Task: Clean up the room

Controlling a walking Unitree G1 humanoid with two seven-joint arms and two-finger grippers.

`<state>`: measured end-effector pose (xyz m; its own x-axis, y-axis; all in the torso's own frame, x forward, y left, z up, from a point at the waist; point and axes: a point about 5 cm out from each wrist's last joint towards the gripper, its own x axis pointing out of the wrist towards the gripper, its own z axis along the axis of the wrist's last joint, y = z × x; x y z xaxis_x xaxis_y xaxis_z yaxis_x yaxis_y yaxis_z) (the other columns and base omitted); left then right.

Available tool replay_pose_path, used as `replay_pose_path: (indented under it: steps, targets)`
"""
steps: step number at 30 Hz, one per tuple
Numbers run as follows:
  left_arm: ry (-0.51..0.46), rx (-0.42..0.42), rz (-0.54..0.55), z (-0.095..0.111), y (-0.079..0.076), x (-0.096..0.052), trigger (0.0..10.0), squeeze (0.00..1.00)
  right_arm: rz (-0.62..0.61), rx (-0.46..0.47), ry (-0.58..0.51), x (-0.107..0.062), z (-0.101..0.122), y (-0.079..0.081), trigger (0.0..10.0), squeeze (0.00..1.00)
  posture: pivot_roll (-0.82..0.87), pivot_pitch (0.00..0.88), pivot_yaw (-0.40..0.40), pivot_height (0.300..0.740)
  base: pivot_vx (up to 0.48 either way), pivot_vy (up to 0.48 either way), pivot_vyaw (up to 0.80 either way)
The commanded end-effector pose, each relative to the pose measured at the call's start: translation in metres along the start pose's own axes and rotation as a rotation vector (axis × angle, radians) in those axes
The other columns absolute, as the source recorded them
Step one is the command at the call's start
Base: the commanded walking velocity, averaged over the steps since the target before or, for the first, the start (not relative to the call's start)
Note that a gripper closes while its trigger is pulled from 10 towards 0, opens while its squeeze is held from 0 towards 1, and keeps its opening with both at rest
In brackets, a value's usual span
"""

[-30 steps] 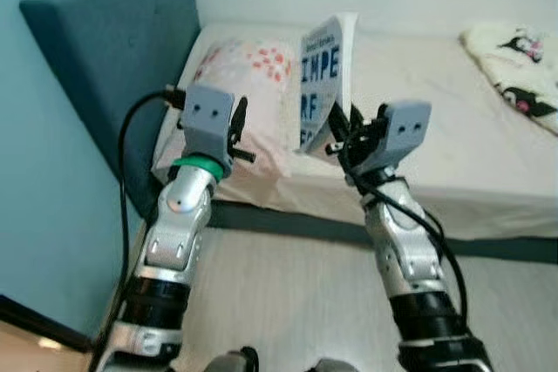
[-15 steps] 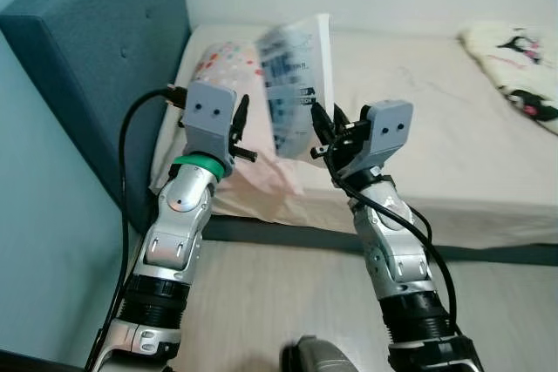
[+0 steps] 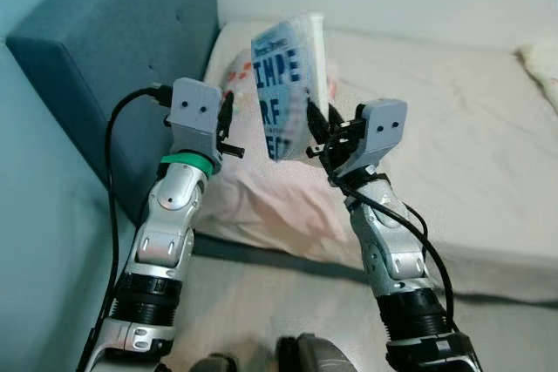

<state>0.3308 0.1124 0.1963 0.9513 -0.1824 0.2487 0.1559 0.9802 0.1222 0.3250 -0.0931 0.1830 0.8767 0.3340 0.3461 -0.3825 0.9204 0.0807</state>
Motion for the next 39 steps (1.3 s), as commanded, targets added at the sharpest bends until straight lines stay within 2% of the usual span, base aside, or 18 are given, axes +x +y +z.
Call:
replay_pose_path:
  steps: [1,12,15,18,21,26,39]
  targets:
    - [0.015,-0.014,-0.035,-0.003,-0.007,-0.001,10.0,0.0,-0.028,0.014,-0.024,-0.001,0.004,-0.007,10.0,0.0,-0.03,0.0,0.027,0.721,0.0,0.0,-0.8]
    - [0.023,-0.036,-0.061,-0.003,-0.011,-0.001,10.0,0.0,-0.032,0.012,-0.023,-0.001,0.004,-0.007,10.0,0.0,-0.03,0.0,0.029,0.721,0.0,0.0,-0.74]
    - [0.034,-0.086,-0.06,-0.002,-0.013,-0.001,10.0,0.0,-0.033,0.008,-0.024,-0.001,0.004,-0.008,10.0,0.0,-0.03,0.0,0.028,0.721,0.0,0.0,0.0]
    - [0.03,-0.099,-0.065,0.001,-0.014,-0.001,10.0,0.0,-0.032,0.007,-0.024,-0.001,0.004,-0.008,10.0,0.0,-0.03,0.0,0.028,0.721,0.0,0.0,0.0]
    - [0.024,-0.098,-0.075,0.003,-0.015,-0.001,10.0,0.0,-0.029,0.008,-0.025,-0.001,0.004,-0.007,10.0,0.0,-0.03,0.0,0.028,0.721,0.0,0.0,0.0]
    - [0.018,-0.035,-0.112,0.002,-0.02,-0.002,10.0,0.0,-0.024,0.023,-0.031,-0.001,0.005,-0.005,10.0,0.0,-0.03,0.0,0.029,0.721,0.0,0.0,0.0]
    - [0.013,-0.011,-0.11,0.0,-0.024,-0.005,10.0,0.0,-0.027,0.016,-0.019,-0.005,0.001,-0.005,10.0,0.0,-0.03,0.0,0.029,0.721,0.0,0.0,0.0]
